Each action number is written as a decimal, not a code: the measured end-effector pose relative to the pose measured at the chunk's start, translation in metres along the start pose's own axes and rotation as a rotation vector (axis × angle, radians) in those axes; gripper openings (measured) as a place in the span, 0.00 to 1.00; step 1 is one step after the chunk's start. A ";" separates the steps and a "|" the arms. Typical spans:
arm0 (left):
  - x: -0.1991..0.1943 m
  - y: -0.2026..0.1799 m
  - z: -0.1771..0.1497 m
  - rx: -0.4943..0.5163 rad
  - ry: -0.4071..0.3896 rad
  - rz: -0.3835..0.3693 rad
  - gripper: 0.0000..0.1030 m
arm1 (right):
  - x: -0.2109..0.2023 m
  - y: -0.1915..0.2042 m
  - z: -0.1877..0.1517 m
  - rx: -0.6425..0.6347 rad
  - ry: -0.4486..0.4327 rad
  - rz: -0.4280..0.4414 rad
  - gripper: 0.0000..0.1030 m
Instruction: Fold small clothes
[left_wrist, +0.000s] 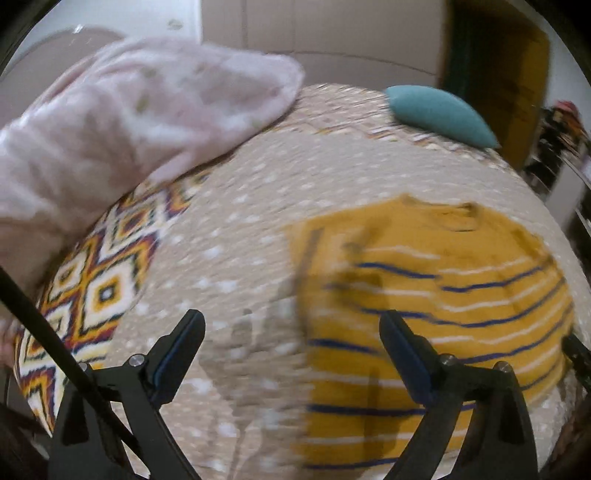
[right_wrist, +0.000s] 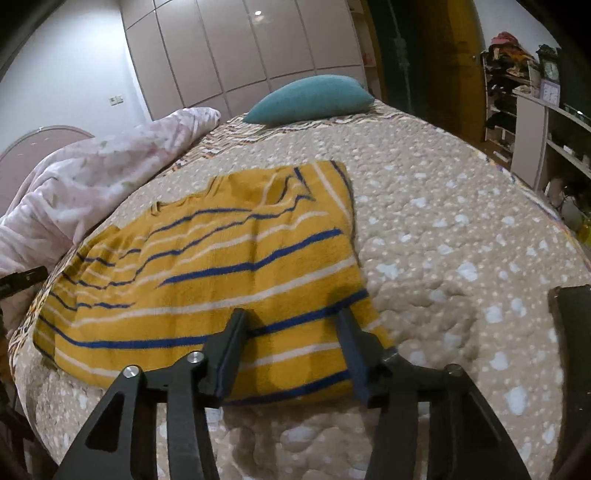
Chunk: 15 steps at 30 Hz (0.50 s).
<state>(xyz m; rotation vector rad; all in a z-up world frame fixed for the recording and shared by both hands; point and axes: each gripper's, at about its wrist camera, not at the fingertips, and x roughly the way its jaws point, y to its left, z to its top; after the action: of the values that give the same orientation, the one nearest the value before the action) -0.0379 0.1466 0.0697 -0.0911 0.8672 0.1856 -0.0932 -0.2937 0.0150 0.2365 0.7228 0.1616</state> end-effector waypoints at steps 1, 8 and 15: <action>0.006 0.008 -0.002 -0.024 0.015 -0.003 0.92 | 0.001 0.001 0.001 0.002 0.001 0.005 0.58; 0.051 0.022 -0.024 -0.196 0.094 -0.162 0.93 | 0.000 0.000 -0.002 -0.014 0.005 0.018 0.64; 0.055 0.013 -0.030 -0.166 0.039 -0.154 1.00 | 0.026 0.018 0.016 -0.034 0.013 0.015 0.70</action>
<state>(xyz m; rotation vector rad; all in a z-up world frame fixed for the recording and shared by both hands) -0.0278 0.1620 0.0082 -0.3162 0.8784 0.1111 -0.0645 -0.2728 0.0149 0.2082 0.7303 0.1894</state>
